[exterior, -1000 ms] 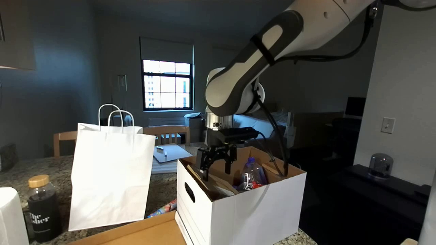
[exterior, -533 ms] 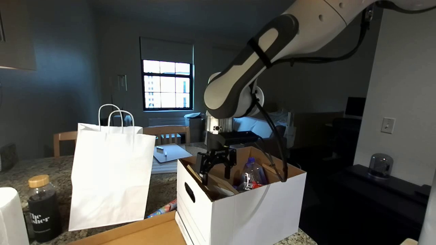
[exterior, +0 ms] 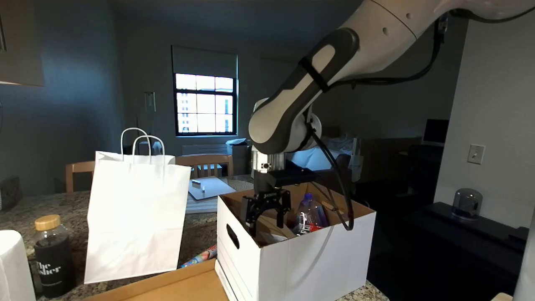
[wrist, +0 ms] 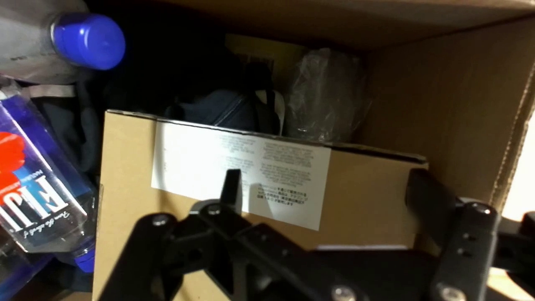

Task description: Remove the box and a water bottle from the big box and put them on the counter

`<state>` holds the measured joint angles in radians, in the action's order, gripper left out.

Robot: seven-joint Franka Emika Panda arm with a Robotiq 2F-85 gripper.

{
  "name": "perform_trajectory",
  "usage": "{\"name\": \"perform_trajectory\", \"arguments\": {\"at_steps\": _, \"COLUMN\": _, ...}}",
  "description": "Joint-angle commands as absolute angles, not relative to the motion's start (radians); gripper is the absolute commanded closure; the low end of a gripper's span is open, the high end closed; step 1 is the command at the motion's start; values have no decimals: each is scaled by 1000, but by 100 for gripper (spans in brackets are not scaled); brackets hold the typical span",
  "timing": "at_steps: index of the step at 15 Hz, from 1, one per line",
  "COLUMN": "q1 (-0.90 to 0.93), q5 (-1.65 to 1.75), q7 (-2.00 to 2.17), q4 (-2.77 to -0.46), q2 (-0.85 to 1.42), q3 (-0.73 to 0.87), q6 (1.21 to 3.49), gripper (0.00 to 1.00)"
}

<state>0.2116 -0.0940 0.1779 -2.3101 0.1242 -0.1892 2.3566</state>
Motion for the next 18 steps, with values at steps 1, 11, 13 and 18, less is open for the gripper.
{"name": "perform_trajectory", "arguments": {"at_steps": 1, "q1": 207, "q5": -147, "q7": 133, "q4": -2323, "q2": 92, "q3": -202, "q6": 2379, "gripper": 0}}
{"name": "perform_trajectory", "arguments": {"at_steps": 11, "q1": 199, "q5": -186, "q7": 120, "q4": -2299, "q2": 135, "q3": -199, "q6": 2363, "gripper": 0}}
{"name": "perform_trajectory", "arguments": {"at_steps": 13, "q1": 198, "q5": -198, "q7": 118, "q4": -2298, "q2": 145, "q3": -198, "q6": 2365, "gripper": 0}}
{"name": "perform_trajectory", "arguments": {"at_steps": 18, "q1": 185, "q5": -209, "q7": 128, "q4": -2300, "q2": 160, "q3": -183, "q6": 2371, "gripper": 0}}
